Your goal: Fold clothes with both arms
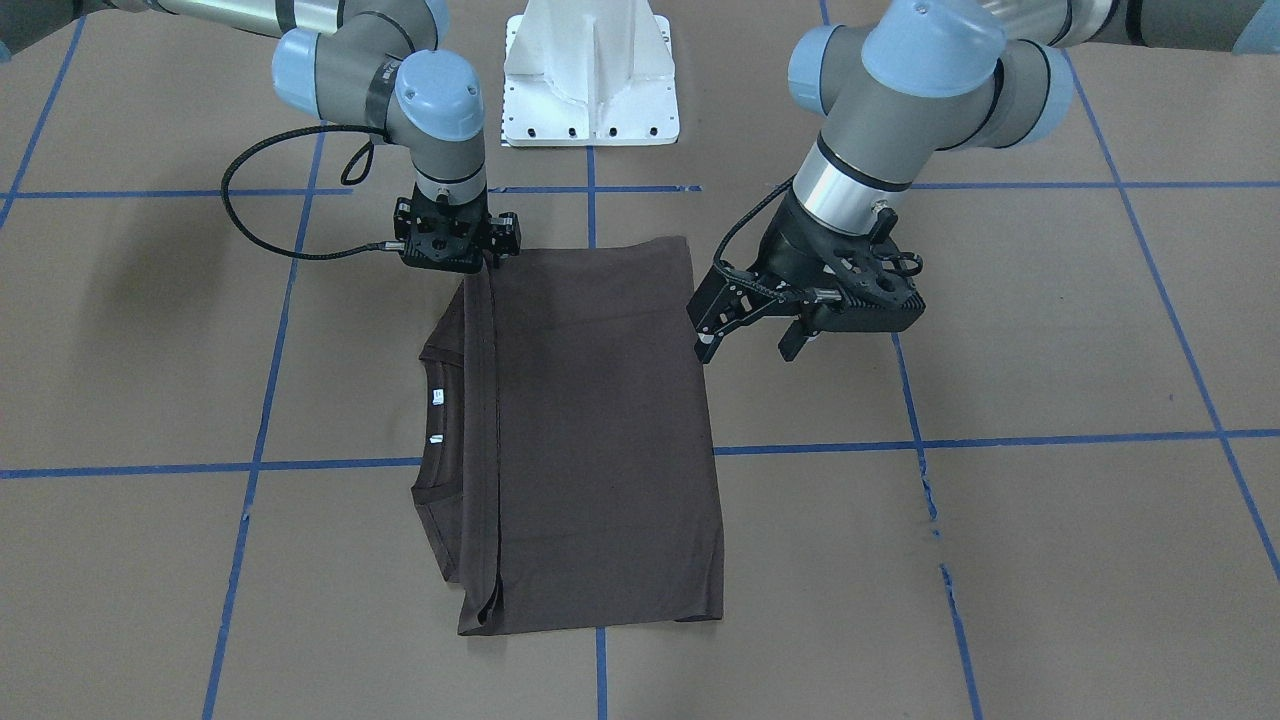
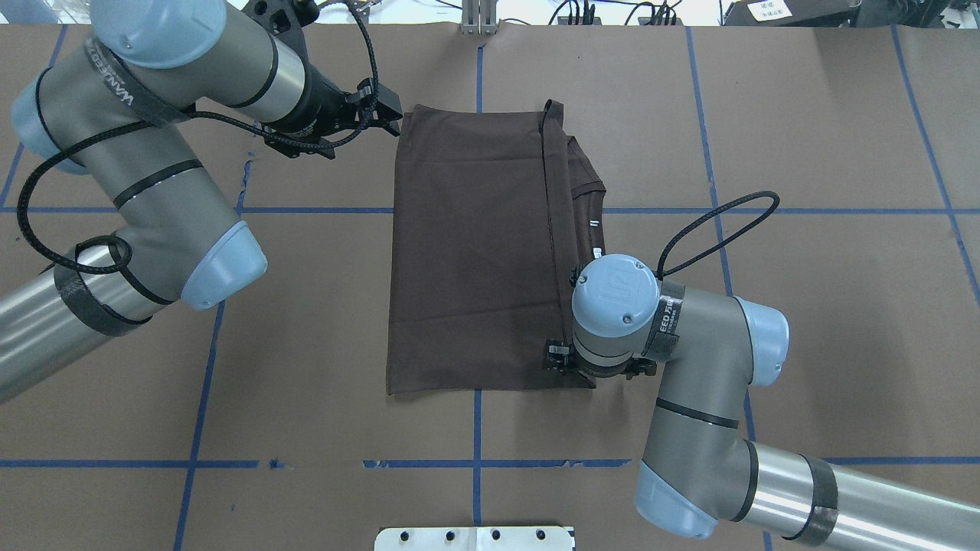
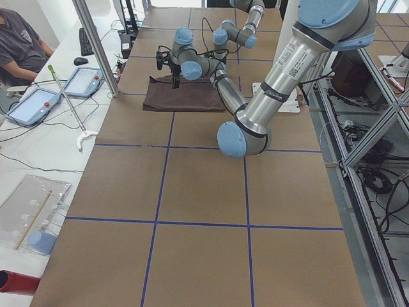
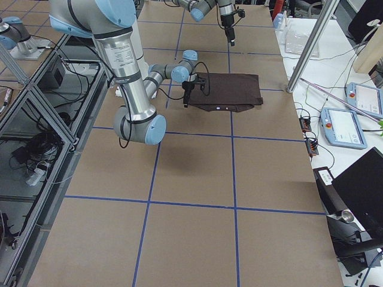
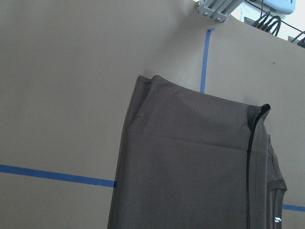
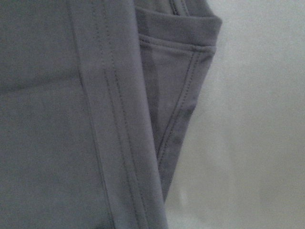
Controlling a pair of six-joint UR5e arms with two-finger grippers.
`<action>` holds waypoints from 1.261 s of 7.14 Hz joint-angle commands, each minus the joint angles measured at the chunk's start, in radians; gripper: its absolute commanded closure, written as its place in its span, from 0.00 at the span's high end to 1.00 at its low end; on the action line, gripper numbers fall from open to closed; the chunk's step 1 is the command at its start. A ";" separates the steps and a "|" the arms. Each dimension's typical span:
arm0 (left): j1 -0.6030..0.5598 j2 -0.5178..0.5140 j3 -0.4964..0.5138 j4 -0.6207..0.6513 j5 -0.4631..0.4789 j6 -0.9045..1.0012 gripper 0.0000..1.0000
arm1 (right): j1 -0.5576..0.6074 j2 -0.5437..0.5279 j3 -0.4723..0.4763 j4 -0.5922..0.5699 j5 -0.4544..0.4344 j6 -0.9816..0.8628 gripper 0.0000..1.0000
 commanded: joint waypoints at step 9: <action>0.008 -0.011 -0.001 -0.005 -0.014 -0.003 1.00 | 0.082 -0.119 0.014 0.012 0.036 -0.081 1.00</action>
